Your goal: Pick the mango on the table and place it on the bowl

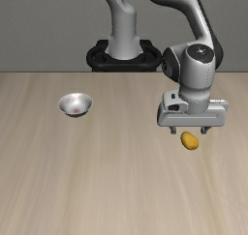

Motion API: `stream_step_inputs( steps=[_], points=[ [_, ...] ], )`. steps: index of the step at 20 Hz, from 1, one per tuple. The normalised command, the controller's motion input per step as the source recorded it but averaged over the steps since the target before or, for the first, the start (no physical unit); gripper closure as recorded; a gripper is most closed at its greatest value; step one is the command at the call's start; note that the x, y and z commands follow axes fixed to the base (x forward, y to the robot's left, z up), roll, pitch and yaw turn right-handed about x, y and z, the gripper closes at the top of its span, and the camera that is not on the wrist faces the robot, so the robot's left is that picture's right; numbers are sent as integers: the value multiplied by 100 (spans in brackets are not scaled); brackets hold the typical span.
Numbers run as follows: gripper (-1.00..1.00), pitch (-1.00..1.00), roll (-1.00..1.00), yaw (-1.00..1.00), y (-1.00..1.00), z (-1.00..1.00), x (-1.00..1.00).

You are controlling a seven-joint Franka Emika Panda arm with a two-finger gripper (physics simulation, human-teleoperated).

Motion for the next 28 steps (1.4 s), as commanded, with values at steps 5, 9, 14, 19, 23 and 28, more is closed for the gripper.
stream_step_inputs(
  steps=[5,9,14,19,23,28],
  points=[
    [-100,0,0,0,0,-100,0],
    [100,0,0,0,0,0,0],
    [100,0,0,0,0,0,0],
    [100,0,0,0,0,20,0],
    [100,0,0,0,0,100,0],
    [100,0,0,0,0,100,0]
  ],
)
